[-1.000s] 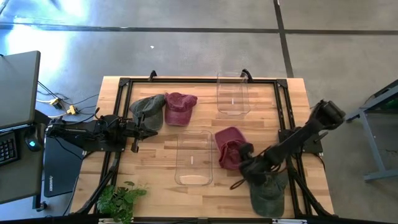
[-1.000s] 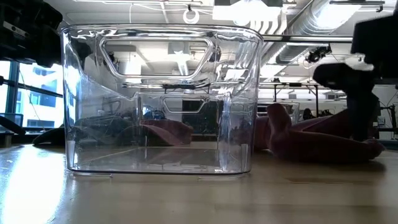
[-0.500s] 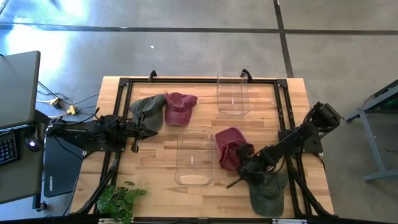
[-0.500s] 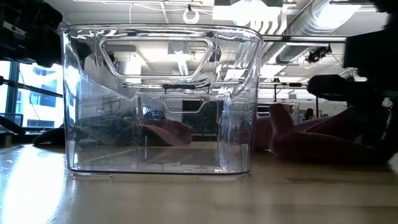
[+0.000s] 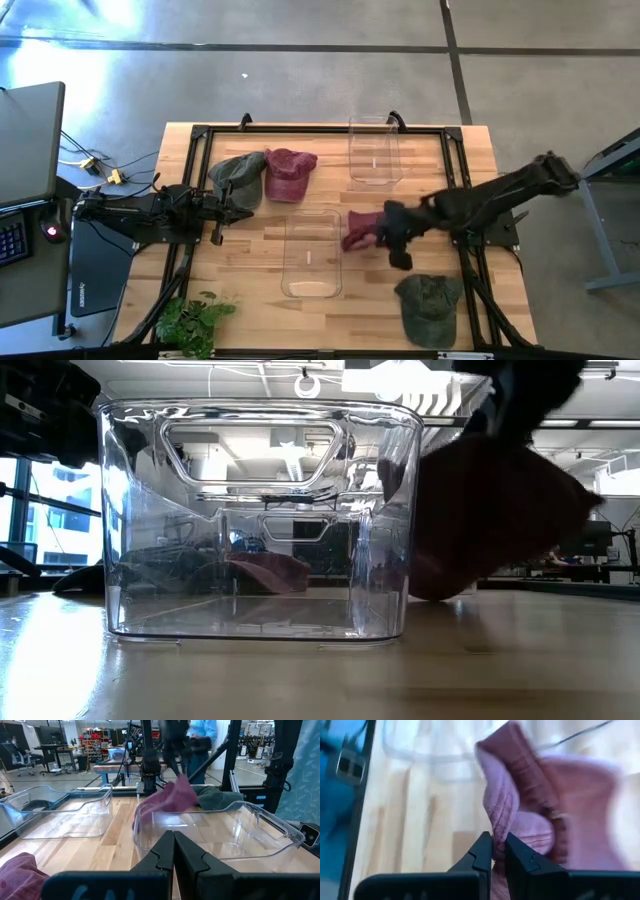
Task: Pick & Place hat
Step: Put the right red cap into the top right transparent bin
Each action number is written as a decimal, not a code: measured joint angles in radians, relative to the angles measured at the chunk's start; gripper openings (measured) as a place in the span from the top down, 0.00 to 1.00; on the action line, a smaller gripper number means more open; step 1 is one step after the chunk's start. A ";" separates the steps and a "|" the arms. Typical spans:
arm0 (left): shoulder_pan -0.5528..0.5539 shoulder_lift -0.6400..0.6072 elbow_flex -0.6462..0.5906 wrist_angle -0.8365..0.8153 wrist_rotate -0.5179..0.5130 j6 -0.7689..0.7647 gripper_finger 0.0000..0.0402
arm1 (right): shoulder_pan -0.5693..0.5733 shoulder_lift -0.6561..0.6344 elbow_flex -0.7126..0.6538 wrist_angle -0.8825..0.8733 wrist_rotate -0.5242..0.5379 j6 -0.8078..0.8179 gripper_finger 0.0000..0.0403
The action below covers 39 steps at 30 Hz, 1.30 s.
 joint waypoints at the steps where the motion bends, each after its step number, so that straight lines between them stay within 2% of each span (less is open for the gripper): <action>1: 0.000 0.000 0.000 0.000 0.000 0.000 1.00 | -0.022 -0.025 0.022 -0.023 0.017 -0.007 0.95; 7: 0.000 0.000 0.000 0.000 0.000 0.000 1.00 | -0.172 -0.092 0.212 -0.193 0.106 -0.145 0.94; 13: 0.000 0.000 0.000 0.000 0.000 0.000 1.00 | -0.316 -0.072 0.437 -0.330 0.158 -0.345 0.94; 19: 0.000 0.000 0.000 0.000 0.000 0.000 1.00 | -0.457 -0.028 0.593 -0.355 0.196 -0.612 0.94; 29: 0.000 0.000 0.000 0.000 0.000 0.000 1.00 | -0.744 0.106 0.571 -0.365 0.150 -0.998 0.94; 31: 0.000 0.000 0.000 0.000 0.000 0.000 1.00 | -0.777 0.148 0.558 -0.359 0.142 -1.043 0.94; 35: 0.000 0.000 0.000 0.000 0.000 0.000 1.00 | -0.817 0.213 0.543 -0.347 0.057 -1.079 0.93; 39: 0.000 0.000 0.000 0.000 0.000 0.000 1.00 | -0.828 0.257 0.534 -0.371 0.044 -1.100 0.93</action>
